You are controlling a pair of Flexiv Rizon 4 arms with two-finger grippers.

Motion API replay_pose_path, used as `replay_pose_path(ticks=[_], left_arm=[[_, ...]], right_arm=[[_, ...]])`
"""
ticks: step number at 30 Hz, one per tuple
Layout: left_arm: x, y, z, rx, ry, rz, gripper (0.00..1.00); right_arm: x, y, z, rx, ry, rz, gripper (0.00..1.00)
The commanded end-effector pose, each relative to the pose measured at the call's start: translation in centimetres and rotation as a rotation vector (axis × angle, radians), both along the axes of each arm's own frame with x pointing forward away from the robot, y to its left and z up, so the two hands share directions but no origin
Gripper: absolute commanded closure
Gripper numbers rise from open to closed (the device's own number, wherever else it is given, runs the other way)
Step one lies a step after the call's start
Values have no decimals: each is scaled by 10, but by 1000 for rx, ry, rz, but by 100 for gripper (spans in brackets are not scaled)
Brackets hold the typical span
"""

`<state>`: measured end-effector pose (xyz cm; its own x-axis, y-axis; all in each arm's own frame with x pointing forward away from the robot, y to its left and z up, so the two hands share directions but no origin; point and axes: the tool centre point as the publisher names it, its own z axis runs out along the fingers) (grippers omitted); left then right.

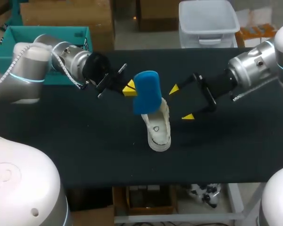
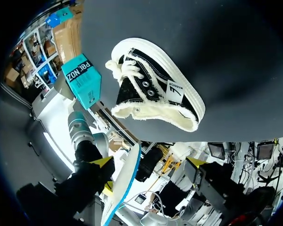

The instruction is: Open the shoe tongue, take the insole out of the shoe, put the insole back into the shoe, and pack the shoe into the shoebox

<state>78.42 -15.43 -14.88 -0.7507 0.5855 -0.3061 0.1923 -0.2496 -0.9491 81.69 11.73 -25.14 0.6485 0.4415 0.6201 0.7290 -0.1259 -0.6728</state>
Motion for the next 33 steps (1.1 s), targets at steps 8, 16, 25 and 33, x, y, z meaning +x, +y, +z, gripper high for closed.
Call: replay_pose_path(ticks=[8,16,25,33], left_arm=[[-15,-25,-24,-22,-136,65,100],[-17,-44,-41,-36,-200,107,100],[-17,-52,-51,-51,-244,154,100],[-14,-55,-57,-48,-243,159,100]], right_arm=[[-3,8,-5,74,93,3,0],[-12,12,-9,116,132,-32,11],[-18,19,-10,128,159,-47,27],[-18,22,-9,137,160,-47,38]])
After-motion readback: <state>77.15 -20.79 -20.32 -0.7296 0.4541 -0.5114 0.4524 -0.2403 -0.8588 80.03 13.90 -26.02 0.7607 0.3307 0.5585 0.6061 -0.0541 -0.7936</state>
